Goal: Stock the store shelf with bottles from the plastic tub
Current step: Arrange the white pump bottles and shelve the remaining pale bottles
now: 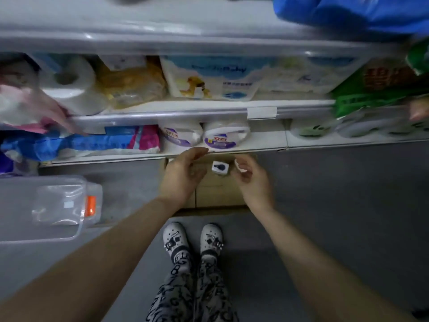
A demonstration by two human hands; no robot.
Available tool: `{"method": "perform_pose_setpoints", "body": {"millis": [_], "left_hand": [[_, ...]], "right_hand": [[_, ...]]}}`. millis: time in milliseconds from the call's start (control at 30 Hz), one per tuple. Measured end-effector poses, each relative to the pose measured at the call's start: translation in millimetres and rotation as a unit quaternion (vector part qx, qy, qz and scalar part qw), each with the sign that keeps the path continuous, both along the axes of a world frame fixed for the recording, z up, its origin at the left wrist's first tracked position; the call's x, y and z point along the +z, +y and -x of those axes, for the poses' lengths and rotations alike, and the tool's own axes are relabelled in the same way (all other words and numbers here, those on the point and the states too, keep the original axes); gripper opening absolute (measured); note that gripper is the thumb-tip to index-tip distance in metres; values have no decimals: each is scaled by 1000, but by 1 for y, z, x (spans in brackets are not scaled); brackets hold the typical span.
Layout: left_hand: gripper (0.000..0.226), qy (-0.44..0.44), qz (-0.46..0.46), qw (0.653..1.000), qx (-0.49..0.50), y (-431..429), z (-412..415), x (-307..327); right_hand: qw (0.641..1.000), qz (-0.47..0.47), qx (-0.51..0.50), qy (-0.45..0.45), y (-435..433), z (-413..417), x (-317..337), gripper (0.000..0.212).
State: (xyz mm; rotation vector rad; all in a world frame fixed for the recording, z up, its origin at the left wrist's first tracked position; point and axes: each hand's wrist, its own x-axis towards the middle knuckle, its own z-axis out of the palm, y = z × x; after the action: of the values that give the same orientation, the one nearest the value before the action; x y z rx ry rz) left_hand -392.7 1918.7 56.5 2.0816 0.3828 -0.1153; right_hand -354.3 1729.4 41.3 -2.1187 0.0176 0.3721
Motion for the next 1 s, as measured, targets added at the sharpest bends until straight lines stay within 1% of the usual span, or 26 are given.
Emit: {"method": "perform_pose_setpoints", "body": {"millis": [133, 267, 433, 700, 1000], "left_hand": [[49, 29, -4, 999, -22, -7, -6, -56], [53, 57, 0, 998, -37, -10, -14, -110], [52, 97, 9, 995, -34, -15, -17, -172], [56, 106, 19, 994, -32, -28, -20, -274], [67, 115, 22, 993, -32, -42, -42, -367]], "right_hand": [[999, 31, 19, 33, -10, -5, -52, 46], [996, 60, 31, 58, -19, -14, -104, 49], [992, 86, 46, 82, -31, -23, -169, 51], [985, 104, 70, 115, -38, -37, -248, 55], [979, 113, 84, 147, -35, -56, -329, 71]]}}
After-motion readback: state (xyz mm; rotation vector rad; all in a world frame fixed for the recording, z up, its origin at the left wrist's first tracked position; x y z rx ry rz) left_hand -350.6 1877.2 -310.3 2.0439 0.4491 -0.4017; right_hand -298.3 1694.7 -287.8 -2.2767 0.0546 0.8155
